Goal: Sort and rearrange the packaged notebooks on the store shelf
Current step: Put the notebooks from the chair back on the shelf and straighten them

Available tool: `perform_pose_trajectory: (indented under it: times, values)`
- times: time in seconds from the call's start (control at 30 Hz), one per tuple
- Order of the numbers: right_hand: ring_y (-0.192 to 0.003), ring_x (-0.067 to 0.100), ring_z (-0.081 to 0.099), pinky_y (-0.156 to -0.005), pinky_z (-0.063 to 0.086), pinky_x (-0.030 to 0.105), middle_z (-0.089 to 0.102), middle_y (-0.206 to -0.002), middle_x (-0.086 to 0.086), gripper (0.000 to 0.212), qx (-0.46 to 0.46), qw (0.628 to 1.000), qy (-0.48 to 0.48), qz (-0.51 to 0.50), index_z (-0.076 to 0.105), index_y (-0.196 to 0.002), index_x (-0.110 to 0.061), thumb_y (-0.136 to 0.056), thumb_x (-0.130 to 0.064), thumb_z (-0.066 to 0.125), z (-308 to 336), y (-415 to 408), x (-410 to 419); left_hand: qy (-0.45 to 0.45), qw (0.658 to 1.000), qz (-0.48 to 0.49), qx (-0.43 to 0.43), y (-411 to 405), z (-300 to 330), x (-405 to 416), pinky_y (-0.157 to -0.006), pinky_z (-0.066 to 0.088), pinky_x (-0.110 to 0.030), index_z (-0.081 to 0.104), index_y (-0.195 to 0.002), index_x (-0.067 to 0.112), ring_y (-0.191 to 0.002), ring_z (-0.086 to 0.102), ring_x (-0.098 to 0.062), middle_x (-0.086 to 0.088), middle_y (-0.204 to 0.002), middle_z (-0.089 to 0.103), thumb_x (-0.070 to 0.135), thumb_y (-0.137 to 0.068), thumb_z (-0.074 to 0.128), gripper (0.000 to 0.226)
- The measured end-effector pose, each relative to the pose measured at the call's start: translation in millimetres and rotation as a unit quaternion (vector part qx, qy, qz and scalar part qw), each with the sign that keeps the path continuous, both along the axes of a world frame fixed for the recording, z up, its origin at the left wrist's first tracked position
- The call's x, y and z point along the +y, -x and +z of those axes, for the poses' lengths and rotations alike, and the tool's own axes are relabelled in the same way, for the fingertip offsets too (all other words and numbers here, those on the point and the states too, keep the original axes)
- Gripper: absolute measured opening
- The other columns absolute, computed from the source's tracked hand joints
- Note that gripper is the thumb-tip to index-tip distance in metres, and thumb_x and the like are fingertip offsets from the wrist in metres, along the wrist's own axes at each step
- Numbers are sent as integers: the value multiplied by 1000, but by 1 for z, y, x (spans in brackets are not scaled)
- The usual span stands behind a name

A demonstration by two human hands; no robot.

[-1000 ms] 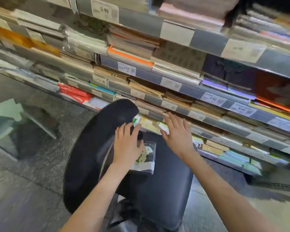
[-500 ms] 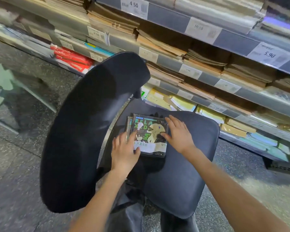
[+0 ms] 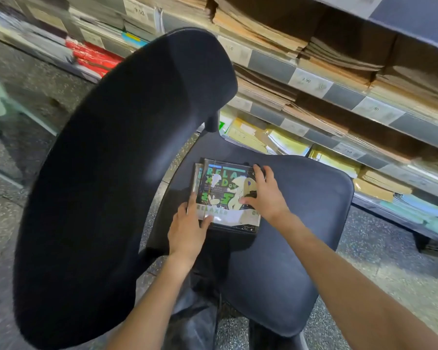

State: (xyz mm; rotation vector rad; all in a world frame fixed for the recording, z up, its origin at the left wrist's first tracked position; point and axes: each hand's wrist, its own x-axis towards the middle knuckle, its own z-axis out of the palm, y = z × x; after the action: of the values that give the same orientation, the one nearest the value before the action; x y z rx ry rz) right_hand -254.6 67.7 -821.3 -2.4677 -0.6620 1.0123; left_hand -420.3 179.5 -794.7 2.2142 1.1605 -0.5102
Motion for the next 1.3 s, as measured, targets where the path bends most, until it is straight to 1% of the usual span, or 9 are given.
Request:
perform_pose_trajectory:
  times: [0.1,0.23,0.43,0.7,0.8,0.9,1.03,1.23,1.3]
  values:
    - [-139,26,19,-107,34,40,8,-153,8,99,-3,1000,-1,10,11,-147,-14,-75,-27,77,-2,4,6,36,999,20,7,4,-3,-4,-96,39,-41,5,-149,21,-131,34,-27,-7,-145,30,41,-92,49,75]
    - [-135,25,24,-104,39,45,14,-149,6,102,23,1000,-8,-6,17,-145,-14,-67,-25,82,-6,1,14,57,996,67,-28,6,-7,-8,-99,36,-42,7,-149,16,-129,34,-30,-11,-142,34,27,-90,57,78]
    - [-132,23,23,-106,36,43,21,-143,8,103,69,996,-39,-32,19,-143,-15,-62,-17,84,-10,-4,15,119,981,140,-58,2,-14,-10,-108,29,-40,4,-149,16,-131,34,-28,-14,-141,35,16,-87,62,85]
    - [-136,25,13,-106,32,43,16,-147,10,102,59,998,-31,-7,19,-143,-15,-63,-19,83,-9,3,20,141,960,239,-46,-13,-15,-3,-107,25,-36,6,-149,14,-130,27,-34,-20,-138,28,25,-80,72,96]
    - [-135,27,12,-107,28,42,20,-146,10,103,46,999,-28,-3,20,-143,-17,-62,-21,83,-8,2,21,147,956,251,-33,-14,-18,1,-105,29,-37,16,-148,14,-128,30,-34,-19,-135,31,24,-77,75,93]
    - [-129,29,17,-109,25,40,26,-139,9,101,19,1000,-21,2,24,-140,-18,-60,-26,84,-8,1,17,151,955,249,-54,-11,-19,4,-97,34,-32,36,-136,17,-120,33,-25,-17,-128,41,19,-71,78,78]
    - [-126,27,21,-107,27,40,26,-136,7,95,25,999,-47,-6,27,-137,-19,-61,-26,85,-8,6,8,163,951,246,-88,-5,-17,3,-85,29,-18,32,-139,17,-94,28,-6,-14,-130,36,11,-72,77,81]
    - [-127,24,21,-108,32,38,21,-137,5,95,45,992,-104,-60,28,-138,-18,-62,-15,85,-2,19,-1,152,954,227,-121,-4,-9,-2,-76,25,-8,31,-138,17,-98,22,0,-16,-130,38,9,-70,78,84]
    - [-127,23,21,-108,32,37,21,-137,5,91,40,988,-124,-82,30,-136,-17,-63,-12,84,5,18,-4,146,953,228,-132,-7,-3,-3,-79,26,-10,32,-138,19,-97,24,0,-14,-129,40,10,-68,79,85]
